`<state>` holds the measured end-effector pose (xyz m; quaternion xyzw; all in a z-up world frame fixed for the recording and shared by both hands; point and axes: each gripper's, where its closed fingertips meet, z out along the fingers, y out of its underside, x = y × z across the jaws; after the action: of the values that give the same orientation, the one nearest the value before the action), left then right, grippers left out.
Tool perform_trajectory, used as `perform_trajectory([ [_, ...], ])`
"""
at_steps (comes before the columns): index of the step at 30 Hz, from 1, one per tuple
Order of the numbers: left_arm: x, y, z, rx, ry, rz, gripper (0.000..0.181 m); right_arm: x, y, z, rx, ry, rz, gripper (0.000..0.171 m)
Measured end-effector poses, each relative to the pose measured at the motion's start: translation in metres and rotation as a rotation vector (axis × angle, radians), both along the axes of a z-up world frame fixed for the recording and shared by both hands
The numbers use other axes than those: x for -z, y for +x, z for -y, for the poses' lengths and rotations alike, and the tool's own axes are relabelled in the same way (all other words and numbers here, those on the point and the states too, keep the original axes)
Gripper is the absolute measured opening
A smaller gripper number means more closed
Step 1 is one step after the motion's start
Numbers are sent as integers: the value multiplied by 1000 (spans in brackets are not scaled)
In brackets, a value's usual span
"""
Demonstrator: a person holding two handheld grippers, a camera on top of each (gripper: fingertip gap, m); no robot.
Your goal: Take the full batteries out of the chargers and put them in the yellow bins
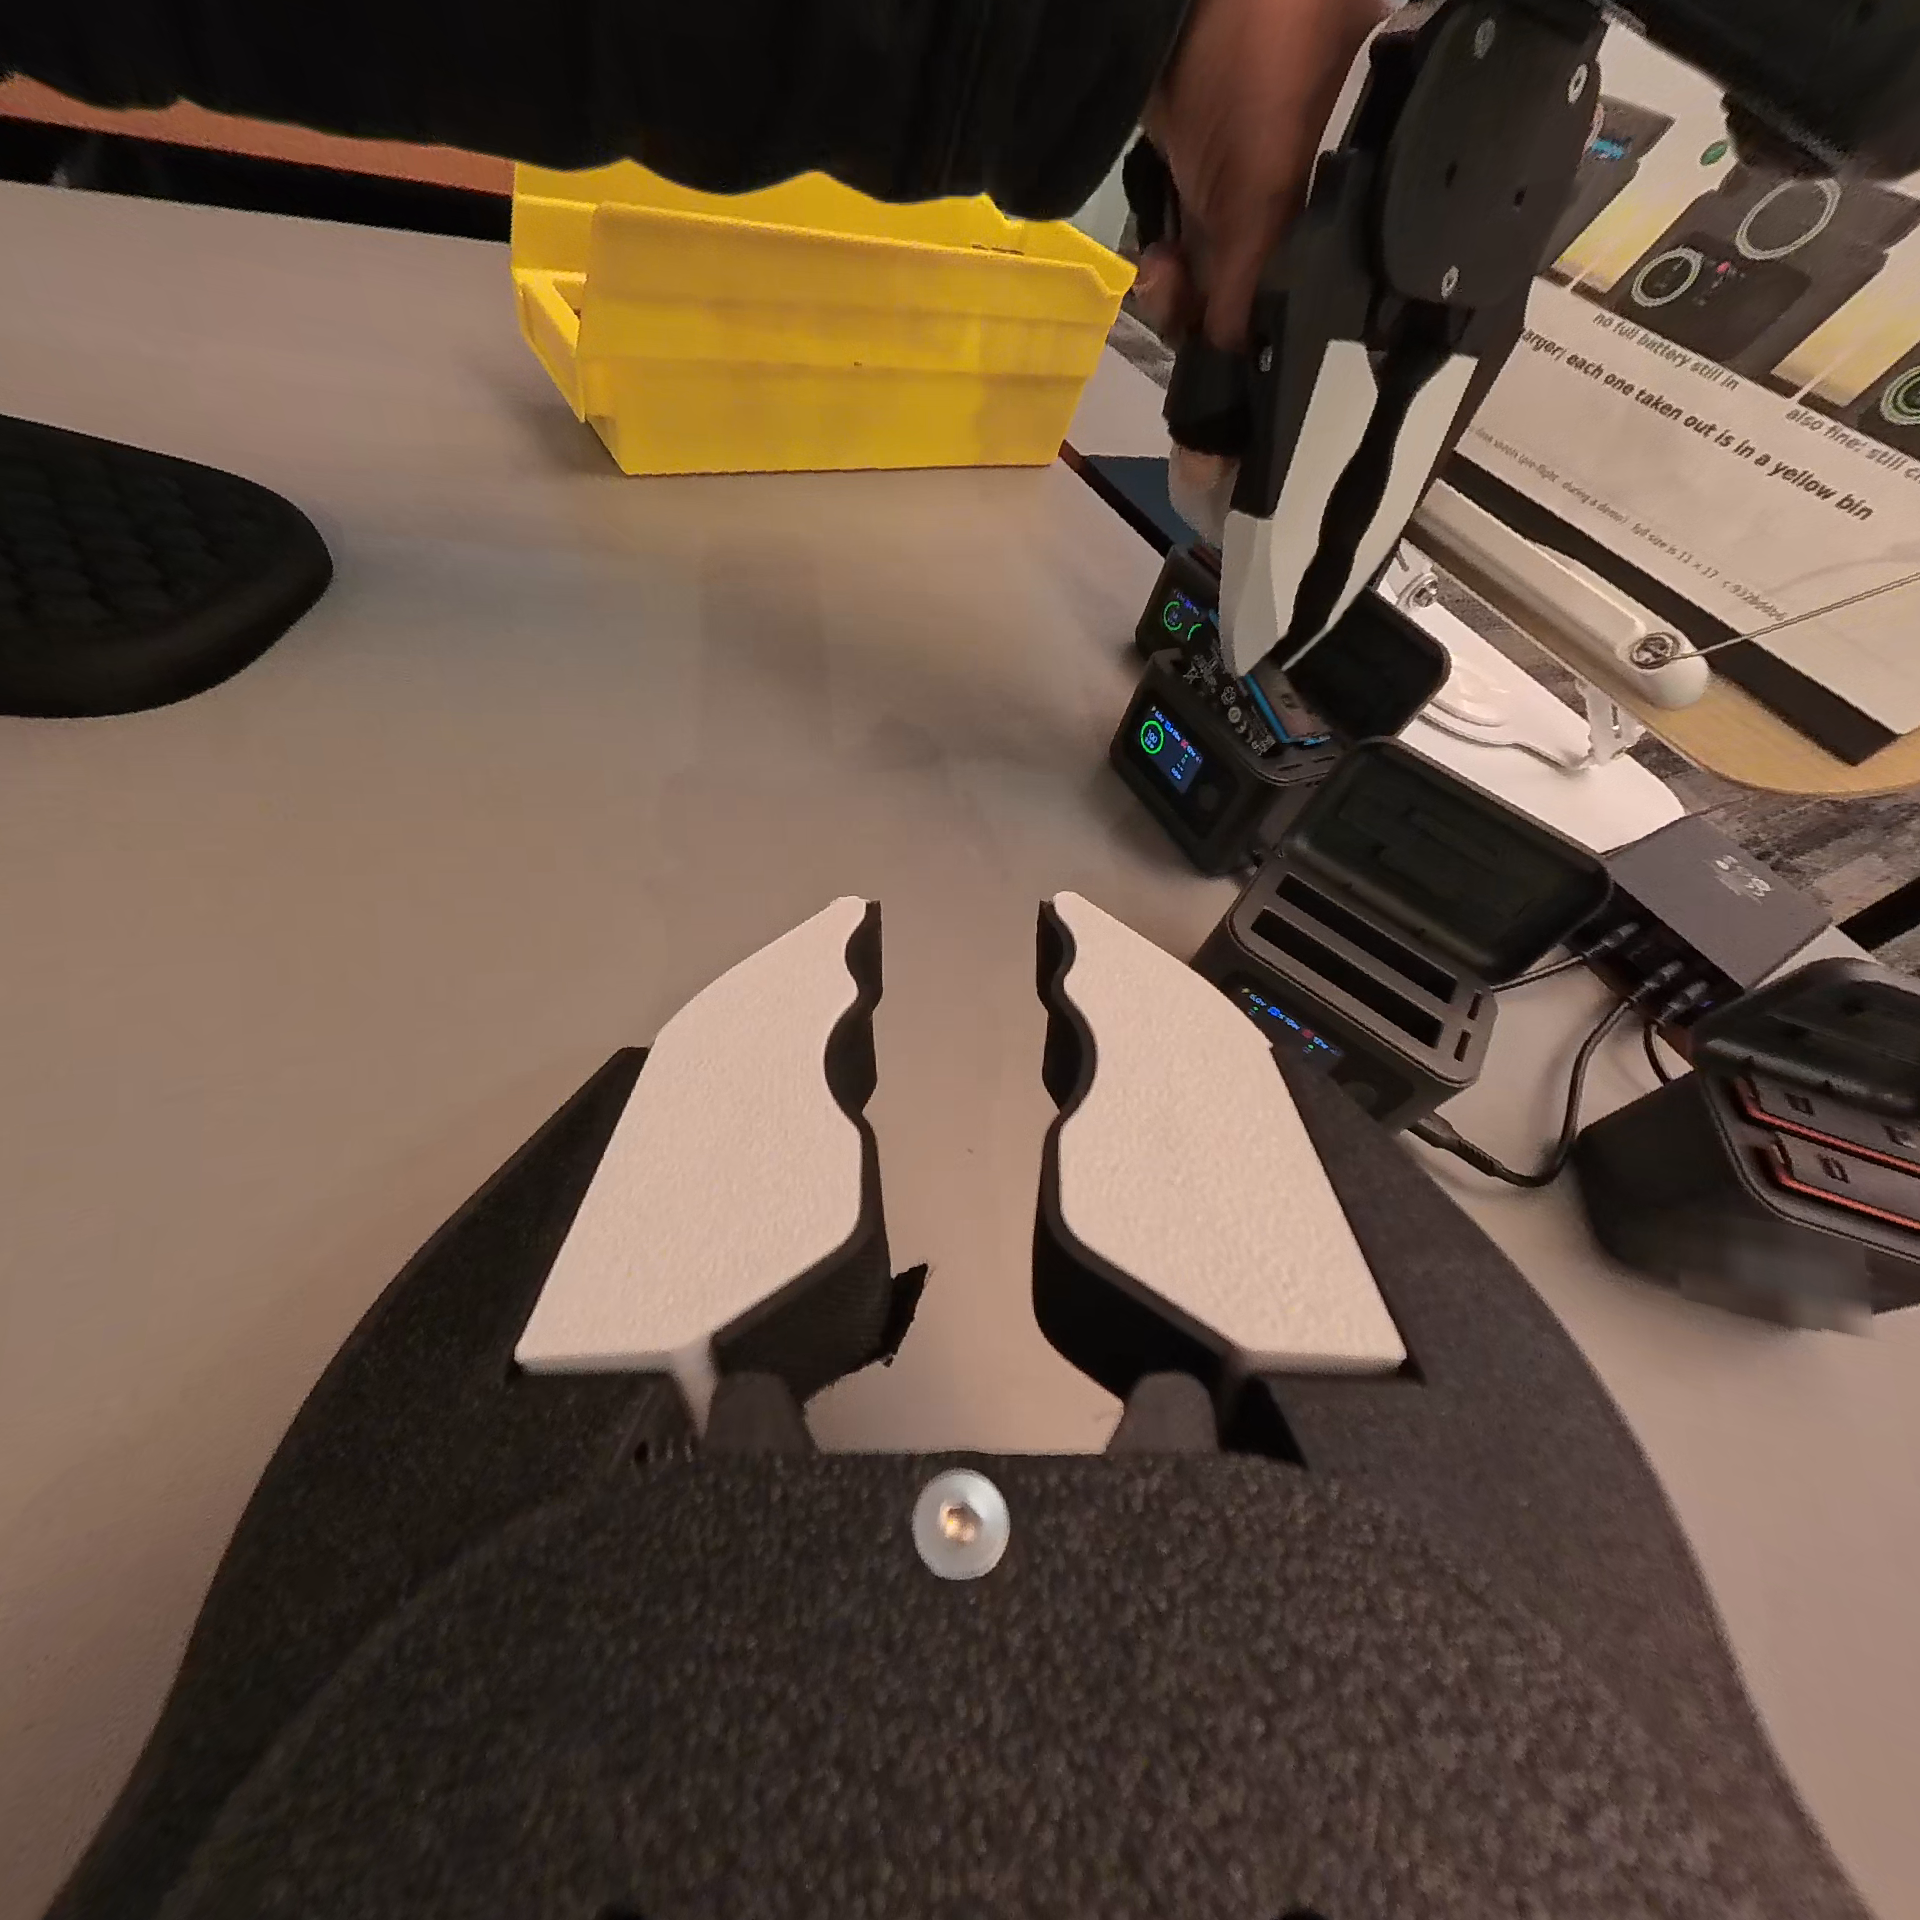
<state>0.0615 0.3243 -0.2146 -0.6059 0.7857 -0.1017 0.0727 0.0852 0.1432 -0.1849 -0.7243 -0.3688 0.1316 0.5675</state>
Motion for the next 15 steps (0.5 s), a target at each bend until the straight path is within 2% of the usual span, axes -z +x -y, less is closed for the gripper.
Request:
perform_trajectory([
  [7,0,1,1,-9,-39,100,15,-2,2,-2,25,3,-18,28],
  [15,-2,3,1,-67,-130,395,15,4,5,-18,254,-77,-97,13],
])
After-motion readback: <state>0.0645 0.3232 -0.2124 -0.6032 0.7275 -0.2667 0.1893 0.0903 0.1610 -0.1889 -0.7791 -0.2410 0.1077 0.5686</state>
